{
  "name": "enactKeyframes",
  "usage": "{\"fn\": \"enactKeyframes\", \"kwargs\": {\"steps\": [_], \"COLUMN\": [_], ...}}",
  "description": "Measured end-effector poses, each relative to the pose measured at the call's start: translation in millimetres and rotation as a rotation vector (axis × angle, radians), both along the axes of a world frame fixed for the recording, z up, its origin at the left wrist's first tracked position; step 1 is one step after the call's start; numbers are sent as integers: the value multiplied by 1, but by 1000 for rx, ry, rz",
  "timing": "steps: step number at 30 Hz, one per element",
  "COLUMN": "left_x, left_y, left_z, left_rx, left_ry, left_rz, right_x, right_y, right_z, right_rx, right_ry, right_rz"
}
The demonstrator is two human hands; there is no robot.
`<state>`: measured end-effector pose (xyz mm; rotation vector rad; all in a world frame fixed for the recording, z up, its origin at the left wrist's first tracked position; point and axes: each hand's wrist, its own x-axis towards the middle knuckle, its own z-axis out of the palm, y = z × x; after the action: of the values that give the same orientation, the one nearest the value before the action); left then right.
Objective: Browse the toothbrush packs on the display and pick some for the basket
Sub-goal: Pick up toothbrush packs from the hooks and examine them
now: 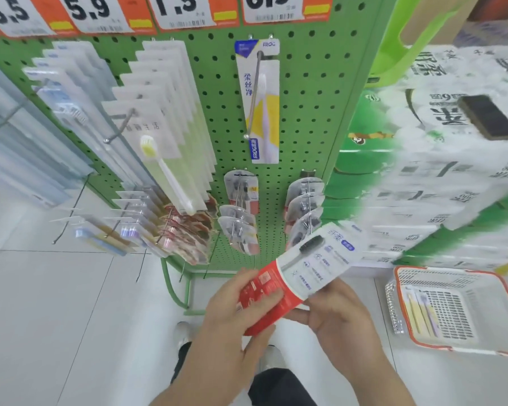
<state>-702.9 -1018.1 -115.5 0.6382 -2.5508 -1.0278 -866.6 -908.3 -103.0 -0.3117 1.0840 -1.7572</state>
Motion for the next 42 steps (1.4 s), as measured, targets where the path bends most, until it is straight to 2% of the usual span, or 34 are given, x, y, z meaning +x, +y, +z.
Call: {"fn": "enactKeyframes", "kwargs": {"steps": [1,5,8,10,12,15,18,26,37,42], "left_x": [-1,-9,-21,-29,-32,-35,-36,-42,-50,-50], "left_y": [-1,-3,-12,-20,-24,-26,-22,-18,-12,-10], "left_z": [0,16,20,20,19,17,11,4,2,2], "left_rx": [15,299,415,569,641,700,761,831,768,752], "left_ry": [-13,17,7,-91,-134,-103,-69,-110,-50,-32], "left_rz": [-21,2,144,175,162,204,218,125,39,17], "right_x": [-2,-9,-14,-17,-21,-26,-33,-46,-48,-43], "right_y": [0,-4,-2,-4,-9,-17,-19,-14,-18,-26], "right_z": [0,-3,3,8,7,1,-3,-7,-6,11], "right_rx": [16,202,190,246,335,533,564,432,578,644], "right_ry": [2,110,185,251,361,573,639,556,743,742], "right_rz": [-4,-77,56,89,4,-144,-201,-326,-415,-365]}}
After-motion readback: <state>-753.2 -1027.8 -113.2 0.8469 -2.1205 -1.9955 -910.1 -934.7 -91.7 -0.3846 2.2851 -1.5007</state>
